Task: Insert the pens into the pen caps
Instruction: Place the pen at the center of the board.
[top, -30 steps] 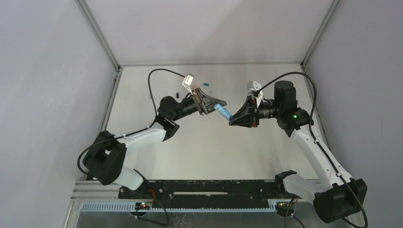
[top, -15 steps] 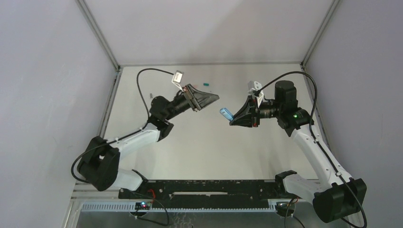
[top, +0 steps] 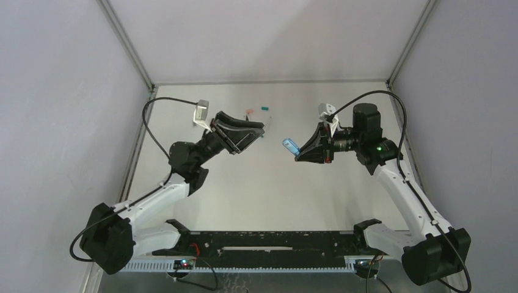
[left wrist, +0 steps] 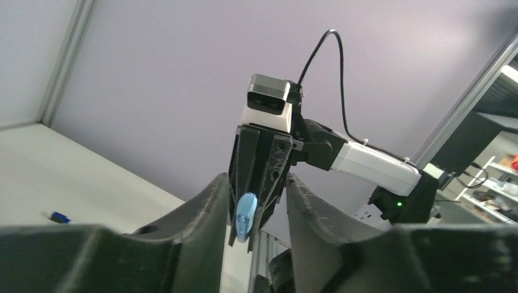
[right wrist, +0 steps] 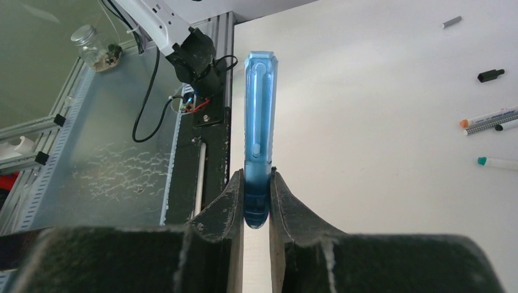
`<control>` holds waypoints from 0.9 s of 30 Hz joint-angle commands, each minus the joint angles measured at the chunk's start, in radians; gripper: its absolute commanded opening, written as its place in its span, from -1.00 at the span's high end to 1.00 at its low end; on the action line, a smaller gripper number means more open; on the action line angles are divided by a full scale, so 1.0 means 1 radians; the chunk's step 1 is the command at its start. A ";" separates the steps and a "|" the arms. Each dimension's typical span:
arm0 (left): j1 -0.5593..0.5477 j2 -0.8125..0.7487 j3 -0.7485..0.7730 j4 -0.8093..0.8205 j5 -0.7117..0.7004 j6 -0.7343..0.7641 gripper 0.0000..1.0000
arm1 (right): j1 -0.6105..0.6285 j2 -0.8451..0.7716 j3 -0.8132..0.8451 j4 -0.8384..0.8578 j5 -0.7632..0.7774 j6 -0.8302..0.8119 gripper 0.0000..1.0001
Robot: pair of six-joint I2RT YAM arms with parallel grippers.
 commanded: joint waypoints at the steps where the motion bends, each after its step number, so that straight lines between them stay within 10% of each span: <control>1: -0.036 0.023 0.051 -0.020 -0.014 0.044 0.32 | -0.002 0.005 0.036 0.041 -0.019 0.037 1.00; 10: -0.097 0.154 0.134 0.069 0.080 -0.041 0.99 | -0.002 0.004 0.036 0.042 -0.014 0.045 1.00; 27: -0.141 0.223 0.172 -0.106 0.152 0.001 1.00 | 0.004 0.007 0.036 0.076 -0.020 0.071 1.00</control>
